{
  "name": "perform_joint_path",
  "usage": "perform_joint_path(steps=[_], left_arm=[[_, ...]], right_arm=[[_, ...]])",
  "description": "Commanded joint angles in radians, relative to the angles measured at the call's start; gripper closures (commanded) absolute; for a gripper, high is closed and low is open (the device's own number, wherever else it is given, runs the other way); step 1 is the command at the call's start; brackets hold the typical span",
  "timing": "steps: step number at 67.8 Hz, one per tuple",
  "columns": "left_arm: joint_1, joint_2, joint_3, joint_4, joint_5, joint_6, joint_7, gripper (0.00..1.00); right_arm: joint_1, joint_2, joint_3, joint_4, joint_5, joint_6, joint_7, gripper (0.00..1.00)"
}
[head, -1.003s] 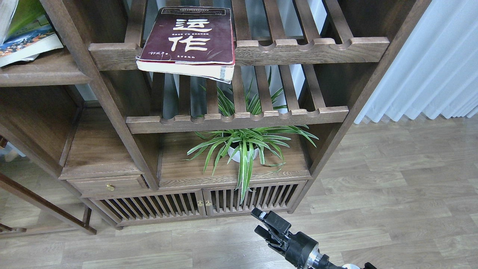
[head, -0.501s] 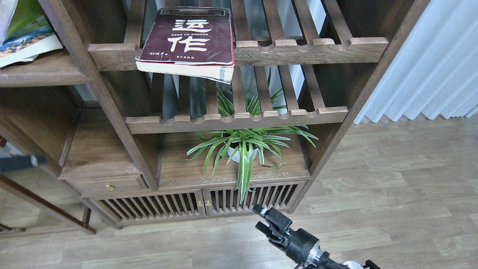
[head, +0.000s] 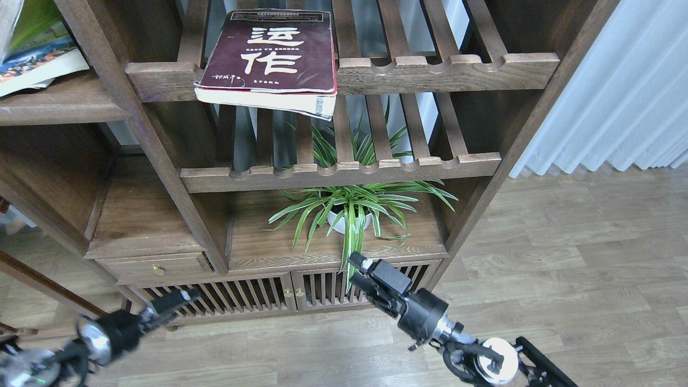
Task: Organize books on shelf
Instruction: 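Raise the right gripper to the maroon book on the top shelf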
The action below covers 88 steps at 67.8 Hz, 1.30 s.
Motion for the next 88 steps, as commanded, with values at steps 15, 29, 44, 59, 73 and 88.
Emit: perform_joint_path(steps=[15, 29, 44, 59, 73, 88], left_arm=[[0.067, -0.166, -0.002, 0.145, -0.002, 0.0, 0.0, 0.01], [0.076, -0.175, -0.003, 0.151, -0.002, 0.0, 0.0, 0.01], [0.087, -0.173, -0.005, 0.151, -0.002, 0.0, 0.0, 0.01], [0.113, -0.164, -0.005, 0.152, -0.002, 0.0, 0.003, 0.0], [0.133, -0.147, -0.006, 0.152, -0.002, 0.0, 0.002, 0.0], [0.136, -0.133, -0.006, 0.152, -0.003, 0.0, 0.002, 0.0]], right_arm=[[0.027, 0.0, 0.046, 0.313, -0.013, -0.208, 0.0, 0.01], [0.105, 0.0, 0.066, 0.372, -0.082, -0.32, 0.0, 0.01], [0.264, 0.0, 0.066, 0.393, -0.119, -0.496, 0.018, 0.01], [0.398, 0.0, 0.066, 0.393, -0.133, -0.634, 0.032, 0.01], [0.469, 0.0, 0.066, 0.39, -0.134, -0.729, 0.032, 0.01], [0.482, 0.0, 0.061, 0.379, -0.187, -0.765, 0.032, 0.01]])
